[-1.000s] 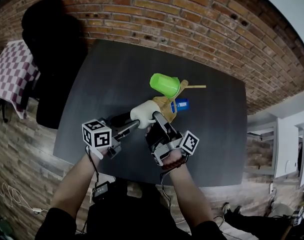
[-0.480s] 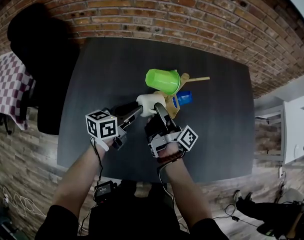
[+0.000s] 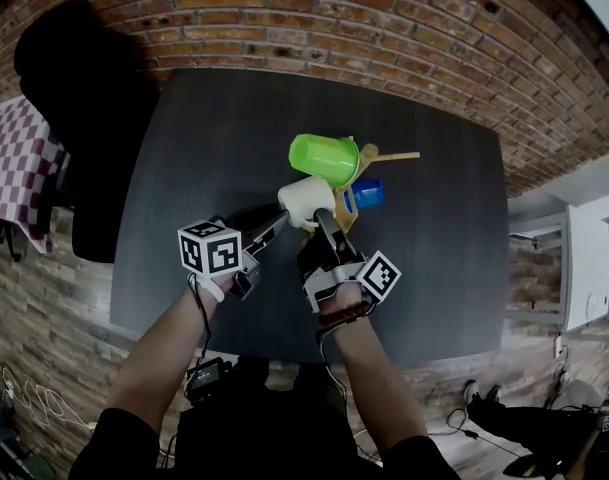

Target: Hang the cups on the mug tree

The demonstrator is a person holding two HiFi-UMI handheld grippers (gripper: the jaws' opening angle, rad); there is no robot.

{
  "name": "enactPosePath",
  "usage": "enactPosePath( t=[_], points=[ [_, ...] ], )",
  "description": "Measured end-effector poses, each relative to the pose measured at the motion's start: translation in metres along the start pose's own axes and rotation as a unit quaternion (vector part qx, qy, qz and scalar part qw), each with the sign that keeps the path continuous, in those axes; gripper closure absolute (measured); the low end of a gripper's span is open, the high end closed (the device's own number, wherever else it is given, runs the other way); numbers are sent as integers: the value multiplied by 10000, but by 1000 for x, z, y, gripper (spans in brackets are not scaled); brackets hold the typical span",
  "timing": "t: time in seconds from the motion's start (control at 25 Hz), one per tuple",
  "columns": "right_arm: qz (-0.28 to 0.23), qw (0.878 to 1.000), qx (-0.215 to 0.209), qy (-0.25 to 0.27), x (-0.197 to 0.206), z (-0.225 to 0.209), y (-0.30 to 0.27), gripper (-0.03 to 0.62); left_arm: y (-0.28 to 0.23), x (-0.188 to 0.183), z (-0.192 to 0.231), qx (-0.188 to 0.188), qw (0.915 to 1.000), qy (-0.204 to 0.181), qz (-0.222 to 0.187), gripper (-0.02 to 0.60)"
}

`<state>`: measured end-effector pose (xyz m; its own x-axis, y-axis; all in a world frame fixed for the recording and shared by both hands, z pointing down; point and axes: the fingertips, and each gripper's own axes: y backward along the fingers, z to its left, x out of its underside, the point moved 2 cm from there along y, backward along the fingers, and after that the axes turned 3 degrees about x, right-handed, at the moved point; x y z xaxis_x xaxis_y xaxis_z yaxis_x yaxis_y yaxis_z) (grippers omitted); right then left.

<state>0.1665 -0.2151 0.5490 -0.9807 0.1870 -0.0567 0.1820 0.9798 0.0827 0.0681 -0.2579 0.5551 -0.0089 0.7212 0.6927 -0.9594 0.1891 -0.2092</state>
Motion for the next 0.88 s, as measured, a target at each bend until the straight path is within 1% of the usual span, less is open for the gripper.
enactPosePath(
  t=[0.08, 0.12, 0.2, 0.36, 0.44, 0.6, 0.76, 0.88],
  points=[
    [42, 9998, 167, 106, -2, -3, 6, 536, -3, -1, -1, -43, 10000, -1, -26, 442],
    [68, 9996, 226, 159, -2, -3, 10, 501, -4, -1, -1, -56, 10000, 1, -42, 442],
    [136, 9986, 342, 390, -3, -2, 19, 473, -7, -2, -1, -64, 10000, -10, -57, 442],
    [308, 9910, 574, 1170, -7, 1, 32, 471, -7, -2, 4, -168, 9998, -54, -18, 442],
    [369, 9878, 619, 1382, -8, 2, 34, 471, -4, -1, 8, -224, 9997, -15, -42, 442],
    [477, 9860, 627, 1467, -5, 0, 33, 471, -6, -5, 15, -284, 9995, 27, -119, 442],
    [535, 9830, 753, 1589, -4, -2, 34, 471, -12, -18, 2, -193, 9991, -321, -193, 442],
    [452, 9842, 732, 1547, -6, 0, 39, 471, -18, -19, -11, -107, 9981, -596, -118, 442]
  ],
)
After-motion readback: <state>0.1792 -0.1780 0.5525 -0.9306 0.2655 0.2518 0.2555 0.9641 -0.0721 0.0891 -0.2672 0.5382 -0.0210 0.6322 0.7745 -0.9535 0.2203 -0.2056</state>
